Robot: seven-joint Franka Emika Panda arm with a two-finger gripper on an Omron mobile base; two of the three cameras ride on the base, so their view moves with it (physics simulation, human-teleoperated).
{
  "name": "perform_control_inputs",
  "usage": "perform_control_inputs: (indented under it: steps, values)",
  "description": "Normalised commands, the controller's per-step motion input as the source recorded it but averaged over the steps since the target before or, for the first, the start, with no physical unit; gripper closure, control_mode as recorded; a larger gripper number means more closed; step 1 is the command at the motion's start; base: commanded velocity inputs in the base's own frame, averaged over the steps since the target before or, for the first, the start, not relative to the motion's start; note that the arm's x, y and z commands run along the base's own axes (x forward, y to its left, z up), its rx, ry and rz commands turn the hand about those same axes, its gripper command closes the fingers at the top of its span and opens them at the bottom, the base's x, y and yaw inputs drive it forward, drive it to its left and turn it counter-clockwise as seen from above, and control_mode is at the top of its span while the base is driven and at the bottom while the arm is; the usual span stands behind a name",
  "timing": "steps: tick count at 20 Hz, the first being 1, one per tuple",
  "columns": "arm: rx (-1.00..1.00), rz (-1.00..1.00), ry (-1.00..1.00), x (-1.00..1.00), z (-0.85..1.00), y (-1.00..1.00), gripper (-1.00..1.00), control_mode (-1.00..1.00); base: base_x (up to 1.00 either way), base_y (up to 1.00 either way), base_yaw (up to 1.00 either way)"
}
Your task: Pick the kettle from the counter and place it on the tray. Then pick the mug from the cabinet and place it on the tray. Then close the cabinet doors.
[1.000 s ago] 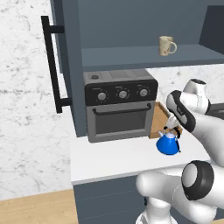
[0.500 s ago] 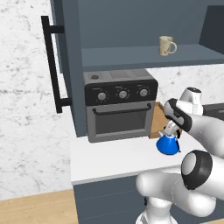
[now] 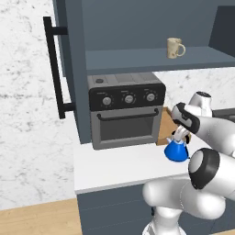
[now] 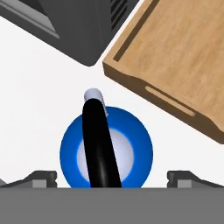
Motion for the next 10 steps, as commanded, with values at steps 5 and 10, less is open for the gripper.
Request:
perform_control_inputs:
  steps: [5, 10]
  values:
    - [0.0, 0.02, 0.0, 0.02, -0.09, 0.0, 1.0, -1.0, 0.0, 0.0, 0.0]
    - [0.0, 0.0, 0.0, 0.0, 0.0, 0.0, 1.0, -1.0, 0.0, 0.0, 0.0]
